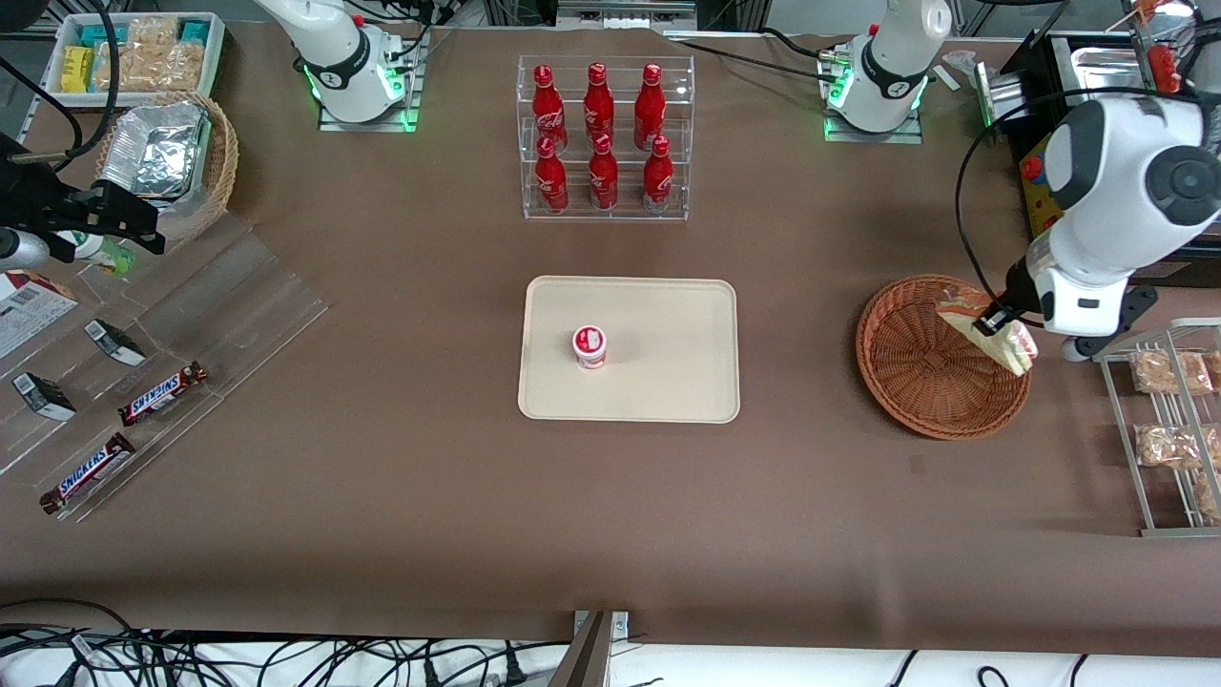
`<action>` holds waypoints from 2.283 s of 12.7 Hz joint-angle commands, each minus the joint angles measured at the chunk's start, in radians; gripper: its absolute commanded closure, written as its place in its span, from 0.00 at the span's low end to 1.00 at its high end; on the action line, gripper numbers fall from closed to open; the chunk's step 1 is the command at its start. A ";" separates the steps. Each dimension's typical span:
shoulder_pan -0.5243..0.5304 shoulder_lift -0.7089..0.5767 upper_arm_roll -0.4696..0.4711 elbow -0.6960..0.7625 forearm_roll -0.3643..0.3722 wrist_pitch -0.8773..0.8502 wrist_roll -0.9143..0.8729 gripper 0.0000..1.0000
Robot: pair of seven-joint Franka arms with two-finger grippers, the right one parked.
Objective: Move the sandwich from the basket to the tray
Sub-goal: 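Close the left gripper on the sandwich and lift it from the basket, then carry the held sandwich over to the cream tray beside the cup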
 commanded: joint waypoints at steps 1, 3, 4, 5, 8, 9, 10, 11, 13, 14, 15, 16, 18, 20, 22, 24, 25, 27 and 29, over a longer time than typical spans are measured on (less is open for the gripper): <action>-0.004 0.025 -0.046 0.111 -0.015 -0.098 0.031 1.00; -0.012 0.035 -0.082 0.157 -0.020 -0.129 0.032 1.00; -0.015 0.044 -0.106 0.183 -0.020 -0.144 0.045 1.00; -0.015 0.056 -0.135 0.211 -0.020 -0.158 0.049 1.00; -0.016 0.062 -0.232 0.232 -0.020 -0.160 0.052 1.00; -0.018 0.073 -0.266 0.254 -0.018 -0.160 0.052 1.00; -0.027 0.090 -0.301 0.263 -0.017 -0.154 0.058 1.00; -0.035 0.103 -0.333 0.277 -0.009 -0.152 0.075 1.00; -0.061 0.168 -0.388 0.333 -0.001 -0.152 0.149 1.00; -0.094 0.191 -0.390 0.346 0.000 -0.152 0.150 1.00; -0.131 0.212 -0.389 0.360 0.002 -0.149 0.150 1.00; -0.147 0.240 -0.389 0.369 0.009 -0.126 0.144 1.00; -0.185 0.283 -0.389 0.366 0.009 -0.062 0.141 1.00; -0.207 0.333 -0.389 0.366 0.011 -0.016 0.141 1.00; -0.227 0.380 -0.387 0.355 0.034 0.038 0.141 1.00; -0.253 0.430 -0.387 0.355 0.060 0.069 0.140 1.00; -0.257 0.455 -0.387 0.354 0.075 0.089 0.137 1.00; -0.277 0.495 -0.387 0.354 0.120 0.098 0.108 1.00; -0.291 0.541 -0.387 0.352 0.164 0.129 0.080 1.00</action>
